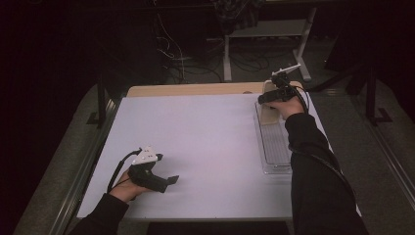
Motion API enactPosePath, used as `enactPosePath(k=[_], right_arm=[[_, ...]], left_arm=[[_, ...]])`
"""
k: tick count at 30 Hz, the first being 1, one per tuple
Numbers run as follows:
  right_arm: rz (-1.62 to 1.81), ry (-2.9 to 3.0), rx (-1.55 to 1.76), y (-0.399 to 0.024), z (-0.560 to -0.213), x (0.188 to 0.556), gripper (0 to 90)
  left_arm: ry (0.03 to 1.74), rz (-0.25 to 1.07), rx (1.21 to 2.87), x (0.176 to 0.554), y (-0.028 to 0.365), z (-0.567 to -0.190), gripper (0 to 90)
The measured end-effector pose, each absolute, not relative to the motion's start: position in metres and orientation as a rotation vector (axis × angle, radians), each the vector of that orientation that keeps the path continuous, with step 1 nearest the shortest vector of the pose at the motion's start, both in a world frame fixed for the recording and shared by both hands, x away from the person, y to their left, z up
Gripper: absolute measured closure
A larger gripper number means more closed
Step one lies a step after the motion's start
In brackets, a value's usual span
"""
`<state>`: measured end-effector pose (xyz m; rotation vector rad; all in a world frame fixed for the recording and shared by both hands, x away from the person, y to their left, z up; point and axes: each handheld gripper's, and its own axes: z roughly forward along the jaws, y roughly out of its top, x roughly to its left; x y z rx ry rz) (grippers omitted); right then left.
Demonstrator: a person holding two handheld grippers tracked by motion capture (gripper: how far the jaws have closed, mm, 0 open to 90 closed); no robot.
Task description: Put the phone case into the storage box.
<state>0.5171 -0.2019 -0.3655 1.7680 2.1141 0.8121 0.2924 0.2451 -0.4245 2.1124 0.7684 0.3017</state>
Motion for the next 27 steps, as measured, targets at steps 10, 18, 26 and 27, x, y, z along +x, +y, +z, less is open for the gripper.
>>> enactPosePath(k=[10,18,26,27], right_arm=[[0.785,2.101,1.753,-0.199,-0.371,0.523,8.0],[0.775,2.085,1.747,-0.195,-0.374,0.529,7.7],[0.788,2.047,1.756,-0.194,-0.376,0.535,7.4],[0.789,2.045,1.755,-0.194,-0.377,0.536,7.4]], left_arm=[[0.764,0.298,2.110,0.293,0.245,-0.425,0.0],[0.768,0.295,2.112,0.294,0.245,-0.425,0.0],[0.764,0.292,2.118,0.294,0.245,-0.426,0.0],[0.764,0.291,2.118,0.294,0.245,-0.426,0.0]])
